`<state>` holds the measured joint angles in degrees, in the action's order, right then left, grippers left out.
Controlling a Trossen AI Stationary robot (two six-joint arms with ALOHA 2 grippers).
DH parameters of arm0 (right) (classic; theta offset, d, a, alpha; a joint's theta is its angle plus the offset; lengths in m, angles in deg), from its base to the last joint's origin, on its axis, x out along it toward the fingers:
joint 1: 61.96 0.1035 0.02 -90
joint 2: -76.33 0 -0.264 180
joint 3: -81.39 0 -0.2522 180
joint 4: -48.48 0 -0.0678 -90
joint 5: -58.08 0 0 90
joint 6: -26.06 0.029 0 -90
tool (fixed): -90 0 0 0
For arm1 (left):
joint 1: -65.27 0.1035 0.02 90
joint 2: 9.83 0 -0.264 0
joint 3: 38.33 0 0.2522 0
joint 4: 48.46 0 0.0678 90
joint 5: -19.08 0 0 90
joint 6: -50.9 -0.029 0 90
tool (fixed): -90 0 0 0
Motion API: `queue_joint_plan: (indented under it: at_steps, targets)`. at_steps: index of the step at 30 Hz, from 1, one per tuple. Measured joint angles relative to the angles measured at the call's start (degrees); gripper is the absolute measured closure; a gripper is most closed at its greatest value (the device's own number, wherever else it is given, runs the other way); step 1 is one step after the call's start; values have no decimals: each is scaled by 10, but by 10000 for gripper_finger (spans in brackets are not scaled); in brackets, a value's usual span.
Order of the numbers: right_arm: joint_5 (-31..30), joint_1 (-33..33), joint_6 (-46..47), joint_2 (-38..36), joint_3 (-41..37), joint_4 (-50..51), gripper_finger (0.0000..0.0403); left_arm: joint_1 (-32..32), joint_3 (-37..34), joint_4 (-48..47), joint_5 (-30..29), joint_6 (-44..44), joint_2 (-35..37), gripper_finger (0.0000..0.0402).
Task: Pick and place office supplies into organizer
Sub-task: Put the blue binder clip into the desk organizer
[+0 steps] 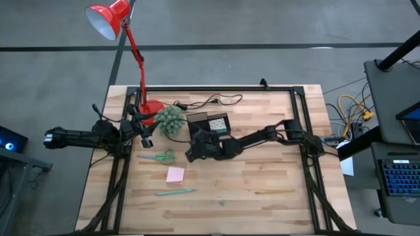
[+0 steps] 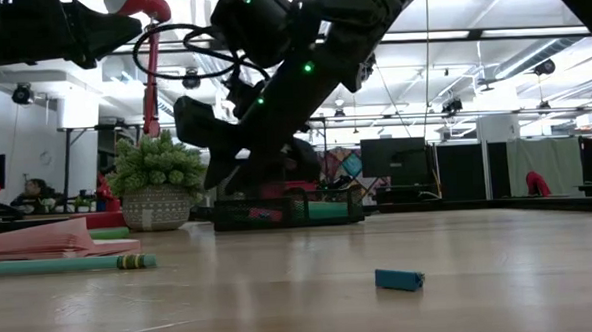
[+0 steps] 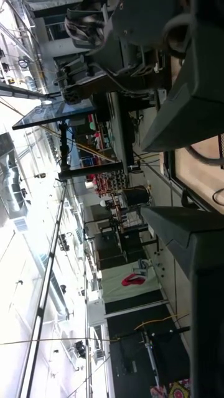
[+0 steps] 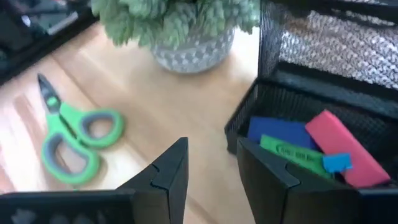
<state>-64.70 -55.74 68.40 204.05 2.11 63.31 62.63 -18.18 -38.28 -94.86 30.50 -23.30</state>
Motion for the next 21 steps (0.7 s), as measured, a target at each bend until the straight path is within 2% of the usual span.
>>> queue_joint_plan:
  at_steps: [11, 21]
  targets:
    - [1, 41, 12, -40, 0, 107, 275, 0, 0, 0, 0, 0, 0, 262]
    - [0, 95, 11, -68, 0, 133, 275, 0, 0, 0, 0, 0, 0, 262]
